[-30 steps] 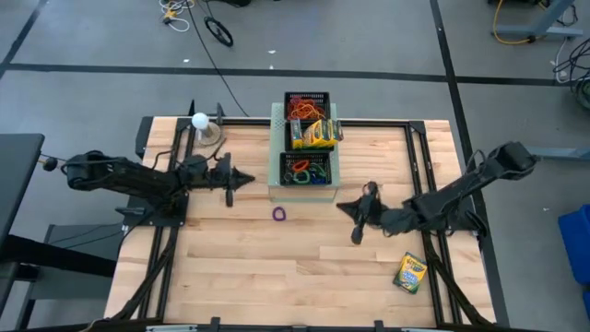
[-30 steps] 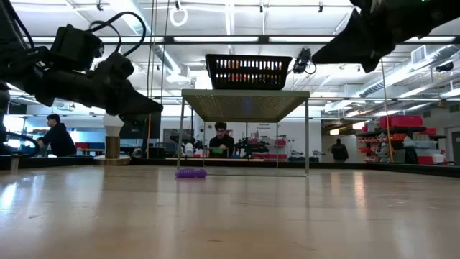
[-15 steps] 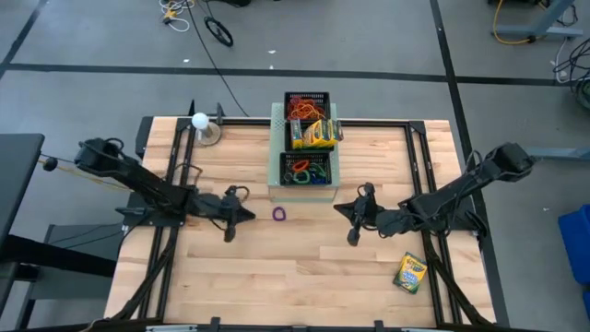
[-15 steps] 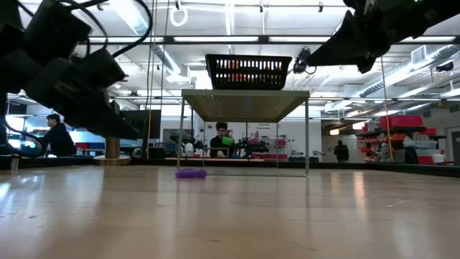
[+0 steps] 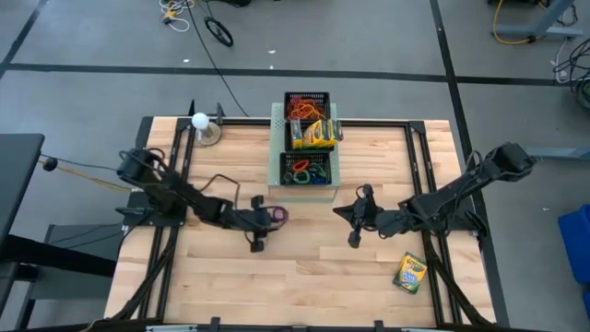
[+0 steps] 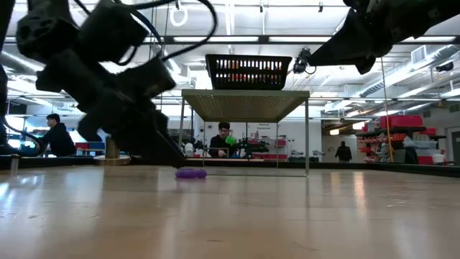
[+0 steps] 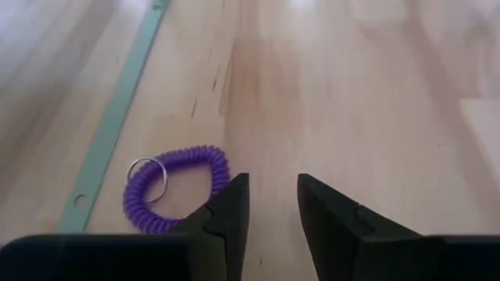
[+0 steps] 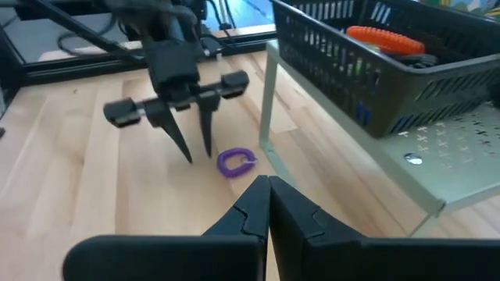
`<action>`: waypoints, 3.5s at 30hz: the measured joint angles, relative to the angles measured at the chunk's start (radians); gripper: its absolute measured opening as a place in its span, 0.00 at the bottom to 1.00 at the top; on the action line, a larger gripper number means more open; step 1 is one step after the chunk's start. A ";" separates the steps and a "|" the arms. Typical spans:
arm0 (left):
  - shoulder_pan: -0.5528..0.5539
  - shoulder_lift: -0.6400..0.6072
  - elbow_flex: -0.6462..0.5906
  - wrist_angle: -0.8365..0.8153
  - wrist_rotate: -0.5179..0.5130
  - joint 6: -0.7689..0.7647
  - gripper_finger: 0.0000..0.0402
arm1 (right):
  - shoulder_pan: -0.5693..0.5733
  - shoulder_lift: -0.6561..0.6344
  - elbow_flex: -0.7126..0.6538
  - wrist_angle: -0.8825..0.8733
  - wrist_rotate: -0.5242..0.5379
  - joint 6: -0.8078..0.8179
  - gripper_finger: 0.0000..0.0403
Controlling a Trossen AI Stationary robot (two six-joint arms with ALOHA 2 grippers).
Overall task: Pick & Place Office Desk Supplies
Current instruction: Put the violet spring keychain into the bottom black bin on the shelf, then put the yellow crayon box into the middle black bin on the shelf
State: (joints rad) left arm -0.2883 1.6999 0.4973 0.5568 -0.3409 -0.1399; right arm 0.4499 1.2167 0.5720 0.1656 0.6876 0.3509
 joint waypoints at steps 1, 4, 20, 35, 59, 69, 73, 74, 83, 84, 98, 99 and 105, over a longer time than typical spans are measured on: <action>0.001 0.019 0.019 -0.018 -0.007 0.003 0.30 | 0.004 0.000 0.000 0.000 0.000 0.000 0.03; 0.002 0.057 0.070 -0.087 -0.041 0.007 0.30 | 0.013 0.000 0.000 0.000 0.000 -0.006 0.03; 0.010 0.069 0.280 -0.483 -0.120 0.001 0.30 | 0.014 0.000 -0.001 0.000 -0.013 -0.023 0.03; 0.013 0.058 0.282 -0.552 -0.014 -0.031 0.07 | 0.014 0.000 -0.001 0.000 -0.015 -0.034 0.03; 0.094 -0.498 0.343 -0.580 -0.071 0.135 0.04 | 0.018 0.001 -0.001 0.002 -0.013 -0.026 0.03; 0.336 -0.379 0.519 -0.682 0.193 0.243 0.05 | 0.018 0.001 -0.001 0.007 -0.014 -0.022 0.03; 0.384 -0.334 0.542 -0.719 0.228 0.261 0.12 | 0.018 0.001 -0.001 0.008 -0.014 -0.022 0.03; 0.391 -0.329 0.542 -0.723 0.231 0.266 0.14 | 0.018 0.001 -0.001 0.009 -0.014 -0.023 0.03; 0.400 -0.346 0.543 -0.718 0.231 0.296 0.31 | 0.018 0.001 -0.002 0.012 -0.016 -0.026 0.03; 0.399 -0.358 0.543 -0.721 0.231 0.298 0.32 | 0.018 0.001 -0.002 0.014 -0.016 -0.026 0.03; 0.287 -0.633 0.227 -0.522 0.252 0.230 0.05 | 0.002 0.001 -0.005 0.011 -0.043 -0.026 0.03; 0.272 -0.655 0.181 -0.460 0.247 0.223 0.03 | -0.003 0.001 -0.005 0.009 -0.049 -0.025 0.03; 0.214 -0.764 -0.091 -0.103 0.189 0.194 0.04 | -0.025 0.001 -0.005 0.001 -0.069 -0.022 0.03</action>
State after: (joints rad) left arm -0.0745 0.9358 0.4063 0.4538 -0.1519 0.0539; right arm 0.4248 1.2175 0.5671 0.1665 0.6186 0.3294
